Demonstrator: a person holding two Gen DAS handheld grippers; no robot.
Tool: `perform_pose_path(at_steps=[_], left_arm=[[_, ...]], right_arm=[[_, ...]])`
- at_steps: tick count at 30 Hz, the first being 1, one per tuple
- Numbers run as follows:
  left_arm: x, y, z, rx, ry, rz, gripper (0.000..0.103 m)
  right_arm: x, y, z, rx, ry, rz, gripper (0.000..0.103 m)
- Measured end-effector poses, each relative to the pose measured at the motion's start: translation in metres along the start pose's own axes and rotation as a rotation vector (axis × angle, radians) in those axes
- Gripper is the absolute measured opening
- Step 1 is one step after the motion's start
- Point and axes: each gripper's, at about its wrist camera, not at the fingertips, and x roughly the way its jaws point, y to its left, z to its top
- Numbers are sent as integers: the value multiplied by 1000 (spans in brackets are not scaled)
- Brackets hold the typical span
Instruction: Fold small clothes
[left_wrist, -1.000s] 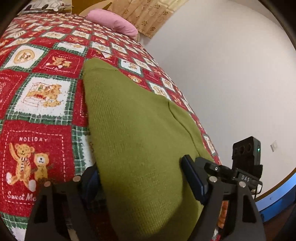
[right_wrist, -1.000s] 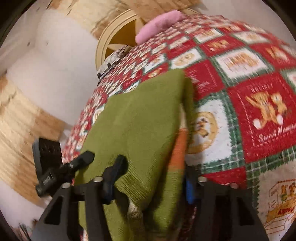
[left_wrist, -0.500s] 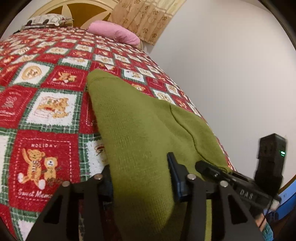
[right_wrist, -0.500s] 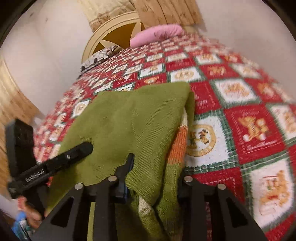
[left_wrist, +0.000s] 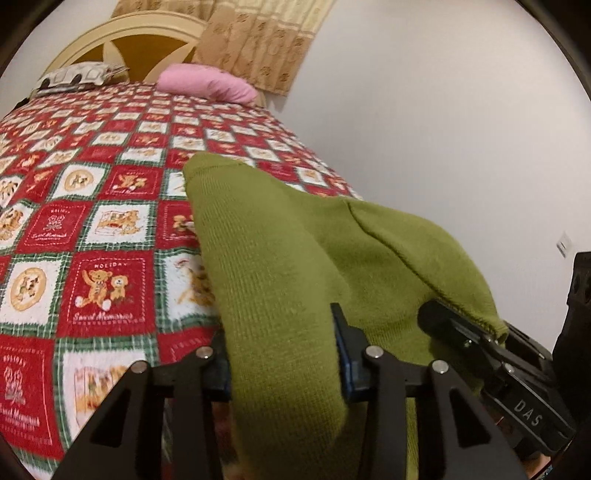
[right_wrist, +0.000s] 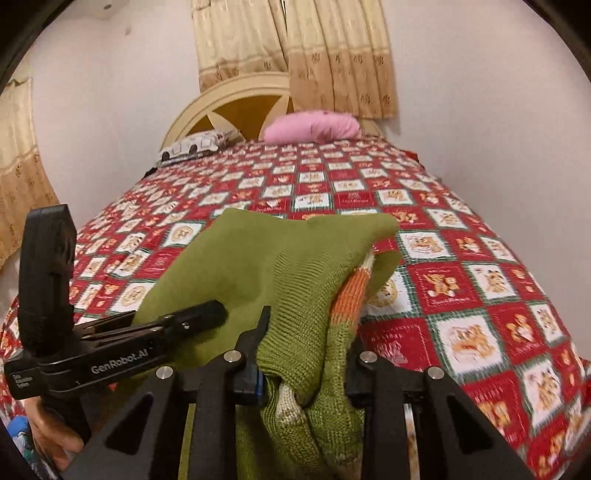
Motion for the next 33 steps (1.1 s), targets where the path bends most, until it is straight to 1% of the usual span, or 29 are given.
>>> perform_pose_path(at_steps=[4, 8, 15, 20, 23, 25, 29, 33], left_arm=[[-13, -22, -6, 19, 8, -44, 42], [-22, -53, -12, 79, 5, -86, 42], [-22, -116, -16, 167, 12, -203, 42], [-8, -161, -22, 222, 35, -272, 42], [6, -182, -26, 242, 55, -299, 42], [19, -197, -30, 260, 68, -302, 42], [48, -216, -39, 294, 96, -272, 42], [84, -223, -49, 329, 134, -219, 42]], right_arm=[[-39, -3, -9, 32, -36, -18, 27], [-77, -11, -19, 48, -70, -57, 27], [-147, -39, -32, 58, -141, -183, 27], [-181, -68, -41, 70, -160, -269, 27], [-193, -88, -47, 82, -163, -313, 27], [-197, -103, -52, 93, -164, -344, 27], [-186, -138, -64, 123, -149, -381, 27], [-157, -170, -76, 165, -90, -393, 27]])
